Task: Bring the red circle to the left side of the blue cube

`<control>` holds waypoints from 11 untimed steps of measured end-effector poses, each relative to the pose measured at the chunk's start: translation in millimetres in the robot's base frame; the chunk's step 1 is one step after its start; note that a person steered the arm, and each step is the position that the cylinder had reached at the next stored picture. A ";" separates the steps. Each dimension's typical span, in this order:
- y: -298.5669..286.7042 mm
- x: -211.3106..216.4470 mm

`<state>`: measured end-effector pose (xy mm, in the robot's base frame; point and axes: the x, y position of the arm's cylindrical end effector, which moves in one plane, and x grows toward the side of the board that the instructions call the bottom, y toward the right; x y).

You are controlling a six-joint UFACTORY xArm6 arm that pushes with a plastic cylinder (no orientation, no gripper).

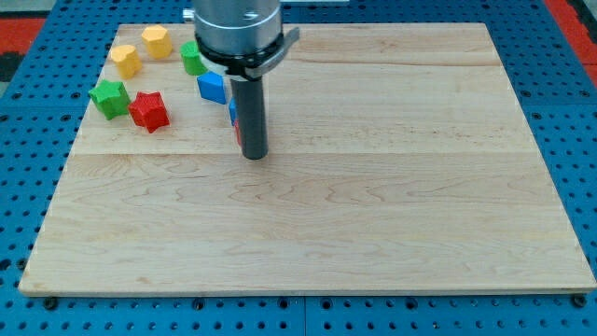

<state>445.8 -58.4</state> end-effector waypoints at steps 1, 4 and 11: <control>54.6 -2.4; -48.2 -24.4; -112.7 0.3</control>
